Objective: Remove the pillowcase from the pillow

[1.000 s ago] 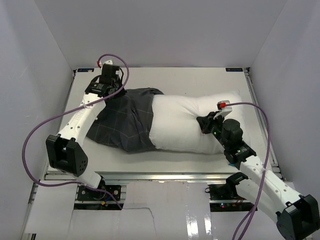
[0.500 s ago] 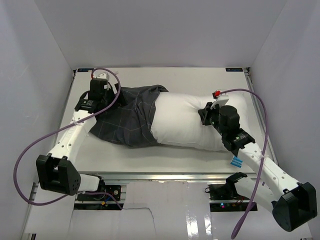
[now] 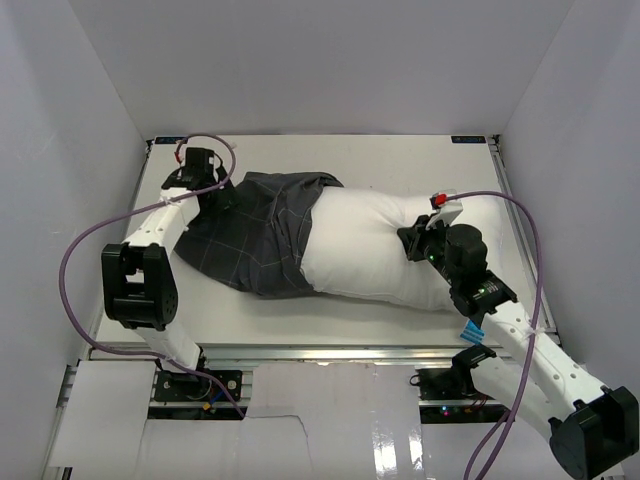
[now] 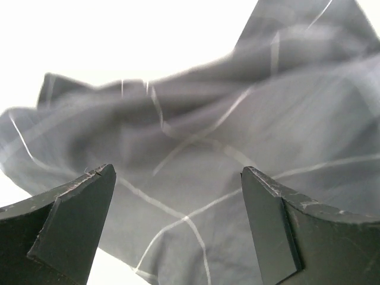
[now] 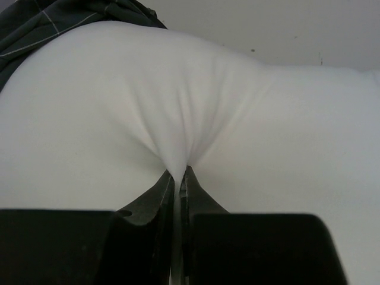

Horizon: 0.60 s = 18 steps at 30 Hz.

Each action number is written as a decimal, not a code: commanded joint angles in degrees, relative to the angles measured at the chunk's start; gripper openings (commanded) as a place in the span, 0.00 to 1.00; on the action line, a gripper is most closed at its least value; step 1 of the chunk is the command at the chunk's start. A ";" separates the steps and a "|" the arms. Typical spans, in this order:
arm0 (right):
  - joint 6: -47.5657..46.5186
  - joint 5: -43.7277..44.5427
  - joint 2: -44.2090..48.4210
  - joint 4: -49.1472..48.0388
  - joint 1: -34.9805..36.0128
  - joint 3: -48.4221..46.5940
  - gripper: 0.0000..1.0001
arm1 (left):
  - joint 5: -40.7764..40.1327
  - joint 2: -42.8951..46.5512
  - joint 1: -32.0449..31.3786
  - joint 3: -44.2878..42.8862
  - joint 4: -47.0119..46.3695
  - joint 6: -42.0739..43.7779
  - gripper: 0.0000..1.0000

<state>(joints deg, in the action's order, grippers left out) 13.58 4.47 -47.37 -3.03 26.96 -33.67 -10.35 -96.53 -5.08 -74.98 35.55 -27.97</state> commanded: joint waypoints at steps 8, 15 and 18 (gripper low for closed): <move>1.01 -1.66 -0.18 -6.20 -0.51 1.24 0.08 | 8.57 -6.91 1.13 -7.20 -3.47 16.62 0.98; 1.09 -1.39 -0.26 -6.82 -0.51 1.42 0.08 | 12.05 -9.38 1.13 -4.65 -5.05 16.90 0.40; 1.62 1.67 -1.23 -6.38 -0.51 0.54 0.08 | 2.83 -10.25 1.48 -7.54 -1.90 13.66 0.00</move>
<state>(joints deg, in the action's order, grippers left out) 14.52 3.49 -47.90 -6.48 26.63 -32.12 -1.08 -108.38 -3.88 -79.42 32.64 -12.60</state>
